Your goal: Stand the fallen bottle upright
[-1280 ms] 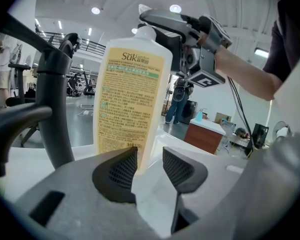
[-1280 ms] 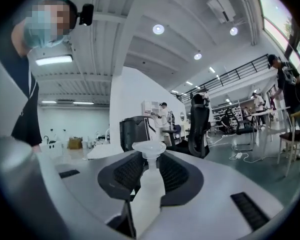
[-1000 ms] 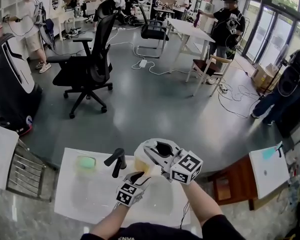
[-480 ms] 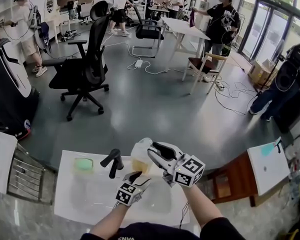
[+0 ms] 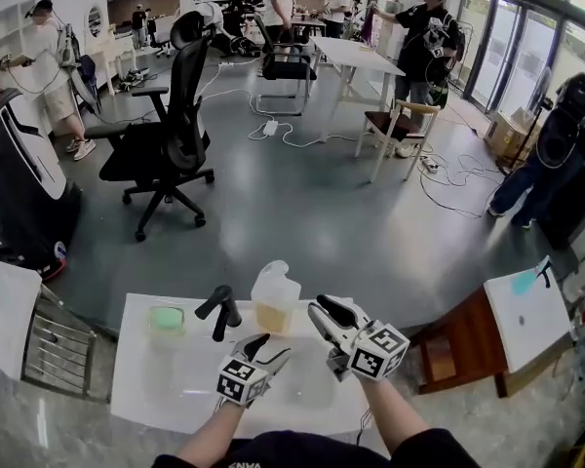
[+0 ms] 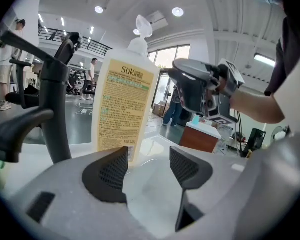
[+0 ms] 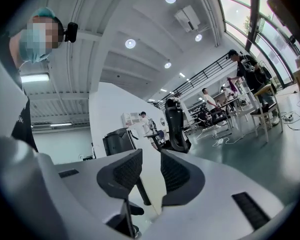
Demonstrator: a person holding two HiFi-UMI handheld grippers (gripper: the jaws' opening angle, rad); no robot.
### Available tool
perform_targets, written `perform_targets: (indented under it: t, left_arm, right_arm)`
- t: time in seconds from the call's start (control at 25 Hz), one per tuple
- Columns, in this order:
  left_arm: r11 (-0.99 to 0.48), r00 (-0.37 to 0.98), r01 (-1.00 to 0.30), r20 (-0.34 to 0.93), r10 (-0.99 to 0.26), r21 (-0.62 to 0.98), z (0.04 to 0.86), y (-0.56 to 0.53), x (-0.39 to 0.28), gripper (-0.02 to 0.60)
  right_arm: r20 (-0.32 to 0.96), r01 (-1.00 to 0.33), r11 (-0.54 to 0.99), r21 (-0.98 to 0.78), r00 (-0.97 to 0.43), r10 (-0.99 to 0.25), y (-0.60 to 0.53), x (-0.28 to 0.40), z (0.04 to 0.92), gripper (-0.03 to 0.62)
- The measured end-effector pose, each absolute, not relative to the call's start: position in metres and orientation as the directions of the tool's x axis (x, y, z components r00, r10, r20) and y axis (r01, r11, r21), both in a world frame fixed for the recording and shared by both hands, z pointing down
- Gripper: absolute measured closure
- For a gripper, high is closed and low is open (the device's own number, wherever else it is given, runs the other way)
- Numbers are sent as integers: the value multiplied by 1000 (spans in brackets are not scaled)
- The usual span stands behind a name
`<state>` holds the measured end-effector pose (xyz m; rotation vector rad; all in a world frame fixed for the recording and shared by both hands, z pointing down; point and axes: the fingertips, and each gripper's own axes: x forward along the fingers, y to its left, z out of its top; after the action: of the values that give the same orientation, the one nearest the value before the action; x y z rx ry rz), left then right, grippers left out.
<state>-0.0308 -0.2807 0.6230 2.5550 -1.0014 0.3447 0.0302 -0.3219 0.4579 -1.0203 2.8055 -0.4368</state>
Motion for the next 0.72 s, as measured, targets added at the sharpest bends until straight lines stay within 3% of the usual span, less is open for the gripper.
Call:
perform_targets:
  t: [0.44,0.72]
  left_arm:
    - [-652,680,-731,300,-669,203,592,-235,-38,325]
    - [-656,678,-734,236,-696,175,565,-197,-32,398]
  right_arm:
    - [-30,-653,654,-383,-698,-715,-258,70,478,510]
    - [-9,-668,641,-378,-690,-724,-215,84,488,568]
